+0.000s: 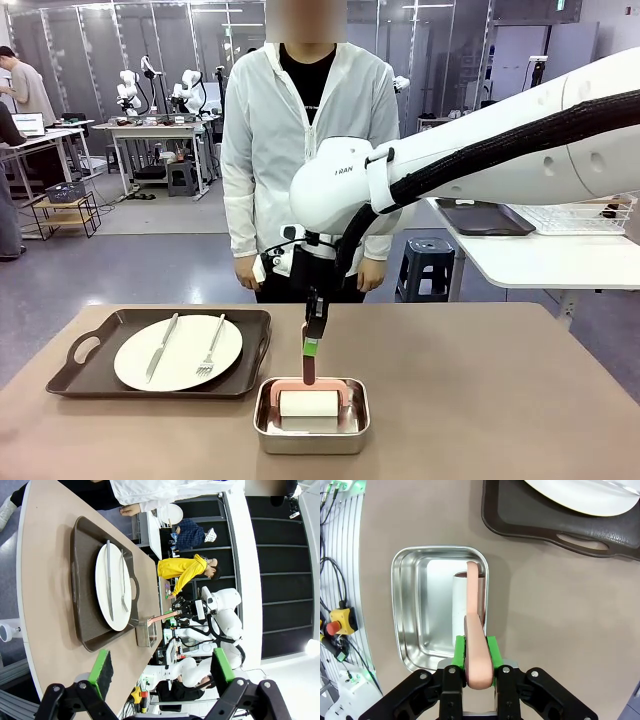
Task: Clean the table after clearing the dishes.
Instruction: Place the Lint Roller back on top of the Airtight Container.
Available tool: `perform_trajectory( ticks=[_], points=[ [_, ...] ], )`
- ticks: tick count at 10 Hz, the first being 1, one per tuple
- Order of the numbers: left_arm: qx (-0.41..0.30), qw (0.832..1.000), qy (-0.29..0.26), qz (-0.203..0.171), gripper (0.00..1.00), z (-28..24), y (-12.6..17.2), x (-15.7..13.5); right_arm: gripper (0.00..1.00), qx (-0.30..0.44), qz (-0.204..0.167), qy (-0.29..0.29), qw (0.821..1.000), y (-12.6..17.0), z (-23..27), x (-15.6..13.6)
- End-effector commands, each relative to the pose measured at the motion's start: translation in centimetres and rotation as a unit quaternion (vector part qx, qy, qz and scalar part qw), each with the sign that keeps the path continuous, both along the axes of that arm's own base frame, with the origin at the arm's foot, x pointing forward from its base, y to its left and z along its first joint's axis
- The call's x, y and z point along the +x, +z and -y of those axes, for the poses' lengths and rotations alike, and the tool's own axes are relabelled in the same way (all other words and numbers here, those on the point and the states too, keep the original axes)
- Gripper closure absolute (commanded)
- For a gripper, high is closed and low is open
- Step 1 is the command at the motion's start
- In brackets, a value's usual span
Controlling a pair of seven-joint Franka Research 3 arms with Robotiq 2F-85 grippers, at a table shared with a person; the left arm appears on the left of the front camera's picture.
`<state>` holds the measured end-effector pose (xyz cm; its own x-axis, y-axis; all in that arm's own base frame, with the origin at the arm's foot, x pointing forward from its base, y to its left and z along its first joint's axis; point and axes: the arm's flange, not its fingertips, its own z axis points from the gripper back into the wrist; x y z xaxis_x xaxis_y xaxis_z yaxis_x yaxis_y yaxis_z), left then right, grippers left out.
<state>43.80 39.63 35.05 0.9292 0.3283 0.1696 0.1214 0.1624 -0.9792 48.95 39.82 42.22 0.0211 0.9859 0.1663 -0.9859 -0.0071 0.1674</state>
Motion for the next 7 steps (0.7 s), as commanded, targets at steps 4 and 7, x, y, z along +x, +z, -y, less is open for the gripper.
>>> perform_trajectory(
  ticks=[4, 7],
  points=[
    [0.002, 1.000, 0.002, 0.002, 0.00, -0.2, 0.2, -0.2, 0.79, -0.008, 0.026, 0.012, 1.000, -0.7, 0.8, 1.2],
    [0.002, 1.000, 0.002, 0.002, 0.00, -0.2, 0.2, -0.2, 0.35, -0.014, 0.032, 0.008, 0.999, 0.1, 0.9, 1.1]
  ],
)
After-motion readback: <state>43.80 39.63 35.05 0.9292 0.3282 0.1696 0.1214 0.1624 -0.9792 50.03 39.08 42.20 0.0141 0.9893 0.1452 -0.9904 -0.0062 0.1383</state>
